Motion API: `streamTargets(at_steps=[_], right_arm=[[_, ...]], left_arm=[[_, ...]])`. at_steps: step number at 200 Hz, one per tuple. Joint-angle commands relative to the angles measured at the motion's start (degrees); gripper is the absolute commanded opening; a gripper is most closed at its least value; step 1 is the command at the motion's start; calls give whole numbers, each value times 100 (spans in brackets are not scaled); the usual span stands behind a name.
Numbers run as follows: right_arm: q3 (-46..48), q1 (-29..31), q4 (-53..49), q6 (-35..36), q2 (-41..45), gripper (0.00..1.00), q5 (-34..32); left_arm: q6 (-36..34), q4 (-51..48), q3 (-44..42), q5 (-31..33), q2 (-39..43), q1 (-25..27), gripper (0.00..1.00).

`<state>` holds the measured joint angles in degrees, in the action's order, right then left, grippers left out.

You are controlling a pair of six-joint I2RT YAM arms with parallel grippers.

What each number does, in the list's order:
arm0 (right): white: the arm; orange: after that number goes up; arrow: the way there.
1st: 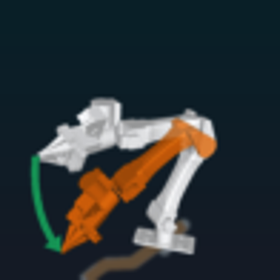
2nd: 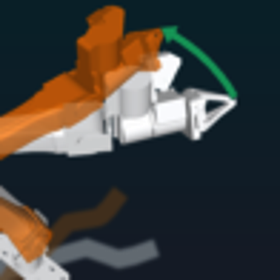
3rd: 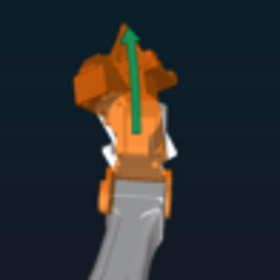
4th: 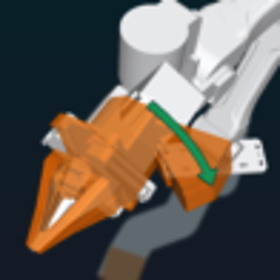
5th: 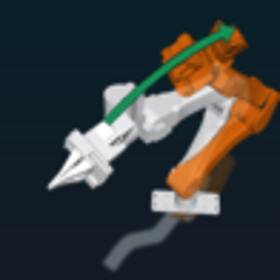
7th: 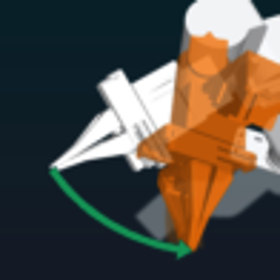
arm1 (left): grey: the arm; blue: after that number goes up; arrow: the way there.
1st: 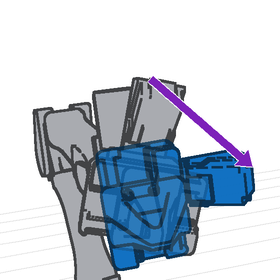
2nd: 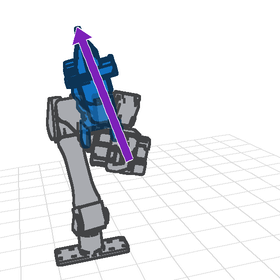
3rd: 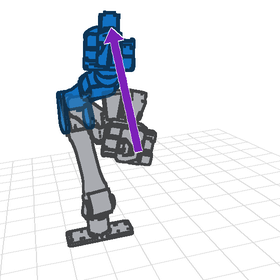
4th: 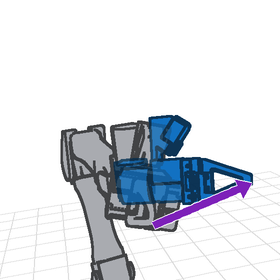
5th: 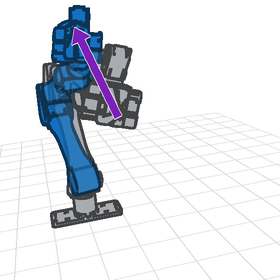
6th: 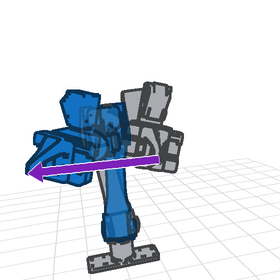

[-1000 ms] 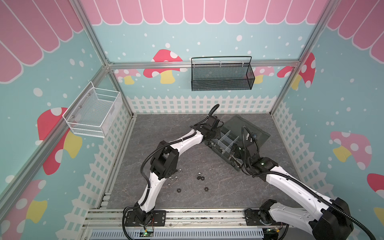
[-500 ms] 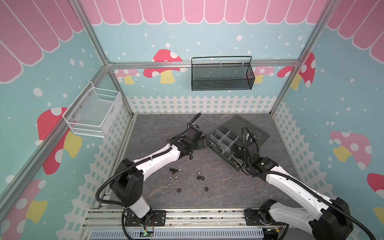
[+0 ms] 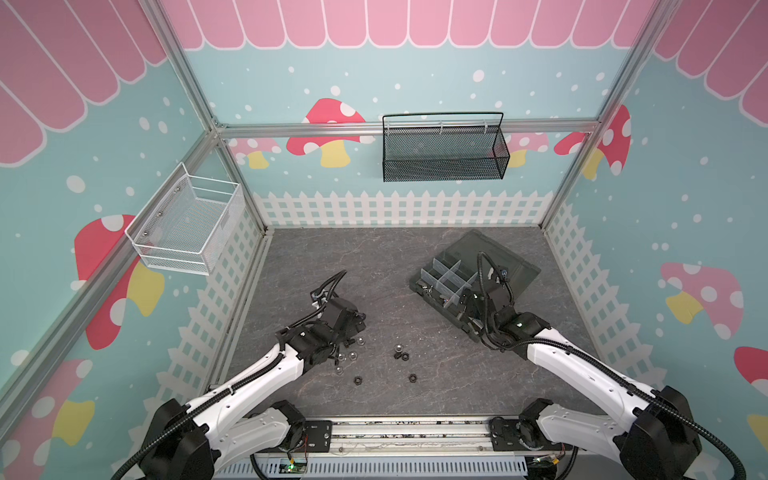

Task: Sort the screws and nuts into containers
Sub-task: 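Move the left gripper back to the pile and grasp a black bolt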

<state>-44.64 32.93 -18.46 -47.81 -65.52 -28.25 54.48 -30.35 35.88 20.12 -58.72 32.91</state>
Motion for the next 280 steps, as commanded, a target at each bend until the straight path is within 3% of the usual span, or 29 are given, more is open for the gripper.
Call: streamTargets(at_steps=[1, 52, 115, 280], right_arm=[[-88, -36, 53, -70, -91, 98, 108], [-171, -32, 85, -44, -289, 98, 198], [-204, -35, 88, -27, -449, 98, 206], [-249, -35, 83, -44, -585, 98, 177]], left_arm=[[475, -177, -293, -359, 295, -271, 91], [458, -156, -343, -907, 86, -444, 82], [468, 536, -401, -1493, -539, -443, 69], [414, 1500, -602, -1508, -1598, -653, 61]])
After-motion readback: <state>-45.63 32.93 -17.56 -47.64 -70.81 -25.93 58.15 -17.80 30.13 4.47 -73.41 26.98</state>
